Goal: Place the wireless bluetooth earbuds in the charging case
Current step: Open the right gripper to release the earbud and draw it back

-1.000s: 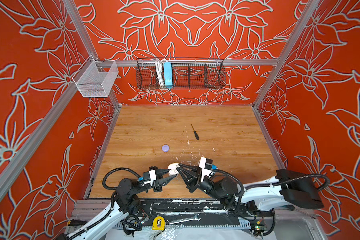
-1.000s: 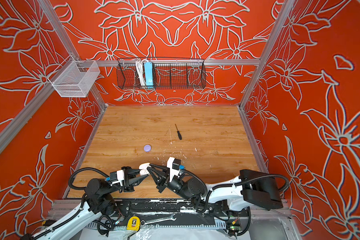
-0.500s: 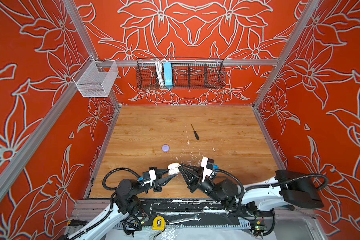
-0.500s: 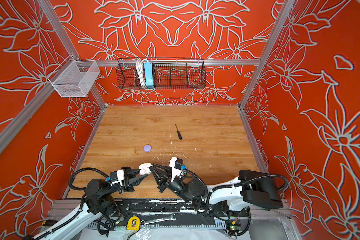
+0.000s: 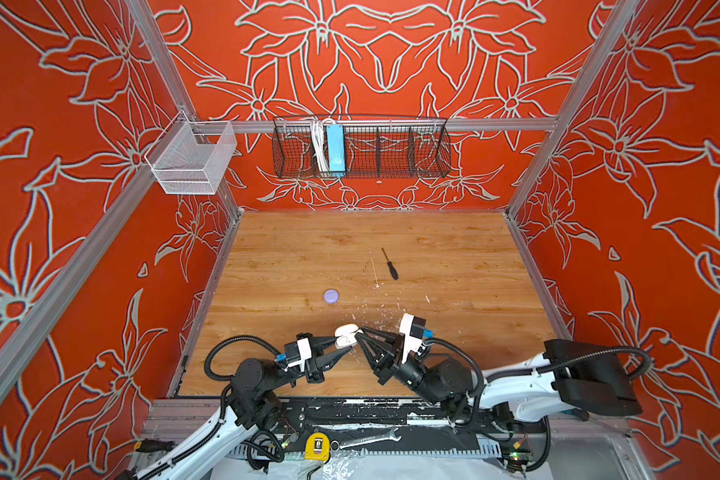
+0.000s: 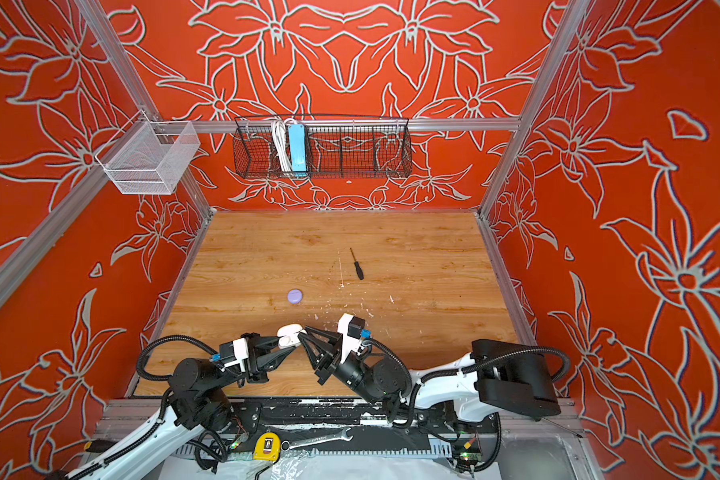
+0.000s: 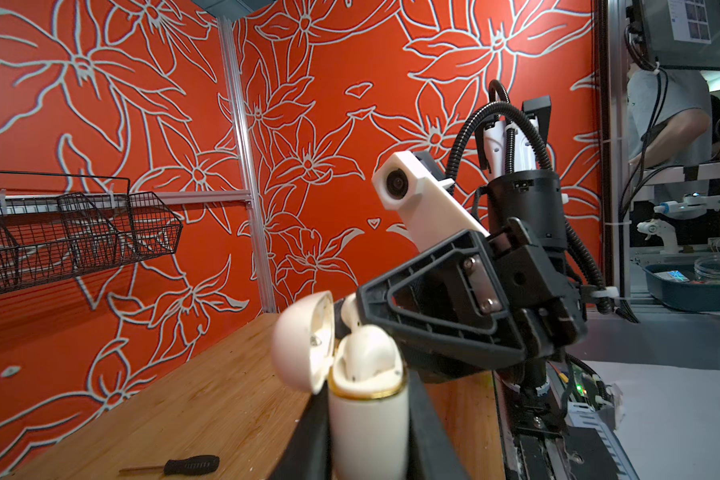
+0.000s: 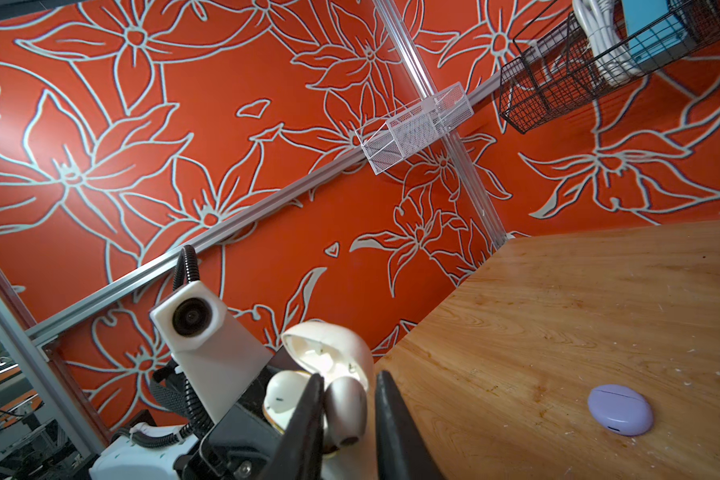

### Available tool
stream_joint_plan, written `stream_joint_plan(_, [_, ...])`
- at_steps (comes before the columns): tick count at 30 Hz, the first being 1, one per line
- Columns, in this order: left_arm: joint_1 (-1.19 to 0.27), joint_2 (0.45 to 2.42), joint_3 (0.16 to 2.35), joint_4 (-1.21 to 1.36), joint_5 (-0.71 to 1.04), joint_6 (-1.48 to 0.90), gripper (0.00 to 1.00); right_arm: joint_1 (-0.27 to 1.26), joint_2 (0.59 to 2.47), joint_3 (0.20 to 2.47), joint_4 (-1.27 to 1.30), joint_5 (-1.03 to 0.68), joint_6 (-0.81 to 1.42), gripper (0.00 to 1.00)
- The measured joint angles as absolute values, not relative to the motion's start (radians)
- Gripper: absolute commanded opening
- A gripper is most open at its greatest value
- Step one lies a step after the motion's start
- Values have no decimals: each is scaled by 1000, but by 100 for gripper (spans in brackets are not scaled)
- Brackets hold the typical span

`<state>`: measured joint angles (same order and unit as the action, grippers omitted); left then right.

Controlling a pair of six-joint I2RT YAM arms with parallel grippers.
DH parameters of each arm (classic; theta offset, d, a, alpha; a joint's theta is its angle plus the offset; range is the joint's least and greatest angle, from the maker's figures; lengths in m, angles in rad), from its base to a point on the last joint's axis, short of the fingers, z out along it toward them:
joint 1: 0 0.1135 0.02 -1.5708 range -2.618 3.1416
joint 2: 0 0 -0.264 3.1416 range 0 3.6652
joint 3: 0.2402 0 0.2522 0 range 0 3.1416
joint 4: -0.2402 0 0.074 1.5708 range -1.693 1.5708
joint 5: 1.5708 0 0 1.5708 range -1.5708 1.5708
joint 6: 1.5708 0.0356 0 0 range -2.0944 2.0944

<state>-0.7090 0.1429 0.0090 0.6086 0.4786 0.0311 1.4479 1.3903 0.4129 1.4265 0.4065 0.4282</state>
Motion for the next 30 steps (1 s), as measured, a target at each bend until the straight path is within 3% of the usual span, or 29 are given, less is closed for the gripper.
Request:
stream_joint_plan(13, [-715, 154, 9, 606, 460, 43, 0, 1460, 1332, 432, 1300, 413, 393, 42])
stream_joint_plan(19, [-715, 154, 9, 602, 435, 48, 0, 1473, 1276, 448, 1201, 422, 366, 55])
stream_joint_plan(30, [-715, 194, 10, 567, 387, 52, 0, 1481, 1061, 530, 828, 443, 361, 68])
